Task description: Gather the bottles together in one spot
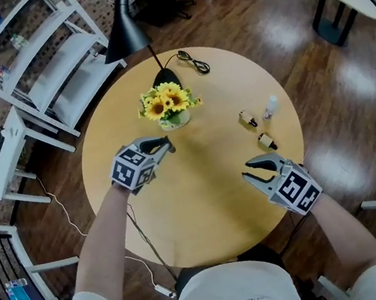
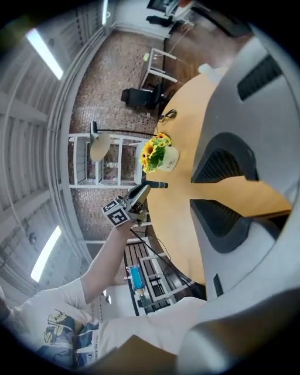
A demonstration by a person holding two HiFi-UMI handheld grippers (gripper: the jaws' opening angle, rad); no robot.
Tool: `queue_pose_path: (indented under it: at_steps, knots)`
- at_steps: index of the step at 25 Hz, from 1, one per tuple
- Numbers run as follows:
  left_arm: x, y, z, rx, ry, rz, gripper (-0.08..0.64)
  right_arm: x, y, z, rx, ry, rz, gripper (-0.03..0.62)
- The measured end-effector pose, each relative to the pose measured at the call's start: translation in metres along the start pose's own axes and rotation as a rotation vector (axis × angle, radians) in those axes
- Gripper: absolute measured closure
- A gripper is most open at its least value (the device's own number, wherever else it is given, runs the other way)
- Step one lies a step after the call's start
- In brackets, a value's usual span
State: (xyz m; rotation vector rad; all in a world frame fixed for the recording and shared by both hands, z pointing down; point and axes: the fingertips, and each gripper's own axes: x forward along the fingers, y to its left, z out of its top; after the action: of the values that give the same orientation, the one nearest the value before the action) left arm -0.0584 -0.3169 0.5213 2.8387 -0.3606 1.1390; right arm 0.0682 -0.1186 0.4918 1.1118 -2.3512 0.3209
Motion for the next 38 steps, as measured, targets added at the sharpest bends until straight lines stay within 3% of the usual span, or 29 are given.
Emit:
queue_pose_path:
  at_steps: [6, 12, 29, 34, 36, 38]
  knots:
    - [0.036, 0.018, -0.031, 0.082, 0.031, -0.04, 0.492, -0.021, 0.016, -0.046, 0.179, 0.014, -0.079, 0.479]
    - [0.051, 0.033, -0.048, 0.11, 0.007, -0.05, 0.492, -0.022, 0.023, -0.056, 0.297, -0.013, -0.144, 0.48]
    - [0.056, 0.045, -0.056, 0.07, -0.06, -0.083, 0.488, 0.006, 0.046, -0.06, 0.267, 0.062, -0.12, 0.48]
    - [0.054, 0.048, -0.057, 0.064, -0.051, -0.066, 0.452, 0.006, 0.048, -0.059, 0.276, 0.061, -0.119, 0.48]
    - [0.051, 0.049, -0.057, 0.06, -0.048, -0.047, 0.382, 0.005, 0.049, -0.06, 0.277, 0.06, -0.118, 0.48]
    - [0.043, 0.049, -0.055, 0.057, -0.045, -0.021, 0.372, 0.002, 0.05, -0.061, 0.277, 0.058, -0.116, 0.48]
